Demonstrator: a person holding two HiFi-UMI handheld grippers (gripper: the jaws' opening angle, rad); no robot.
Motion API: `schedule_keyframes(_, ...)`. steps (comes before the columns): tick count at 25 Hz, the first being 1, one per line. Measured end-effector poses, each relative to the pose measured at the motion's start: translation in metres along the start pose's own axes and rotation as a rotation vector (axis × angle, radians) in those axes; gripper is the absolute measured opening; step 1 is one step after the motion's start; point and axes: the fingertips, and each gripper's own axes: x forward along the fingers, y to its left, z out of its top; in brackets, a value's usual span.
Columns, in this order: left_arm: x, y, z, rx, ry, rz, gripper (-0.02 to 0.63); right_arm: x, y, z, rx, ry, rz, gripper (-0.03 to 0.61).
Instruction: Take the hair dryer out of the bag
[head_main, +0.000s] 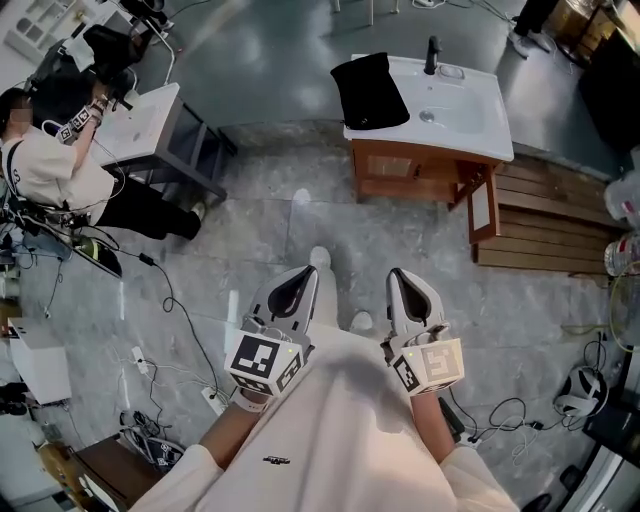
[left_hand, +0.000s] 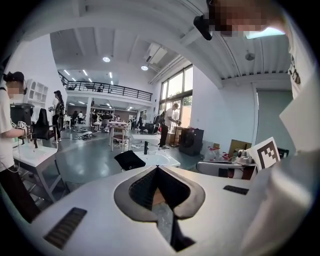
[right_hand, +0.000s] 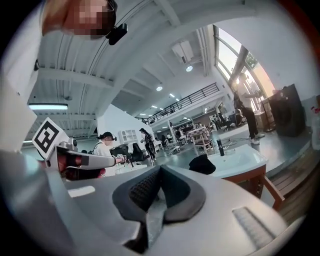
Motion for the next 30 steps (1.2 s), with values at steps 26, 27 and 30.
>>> schedule_keyframes(26, 0.22, 0.195, 0.109, -0.014, -0.039, -0.178, 0.006, 0.27, -0.083, 0.073, -0.105, 0.007, -0.156, -0.003)
schedule_keyframes(27, 0.228, 0.207, 0.115, -0.015, -0.042, -0.187, 0.006, 0.284, -0.085, 0.078, -0.111, 0.004, -0.168, -0.003)
schedule_keyframes(30, 0.248, 0.233, 0.13, -0.004, -0.051, -0.221, 0.006, 0.316, -0.088, 0.083, -0.13, -0.002, -0.195, -0.003)
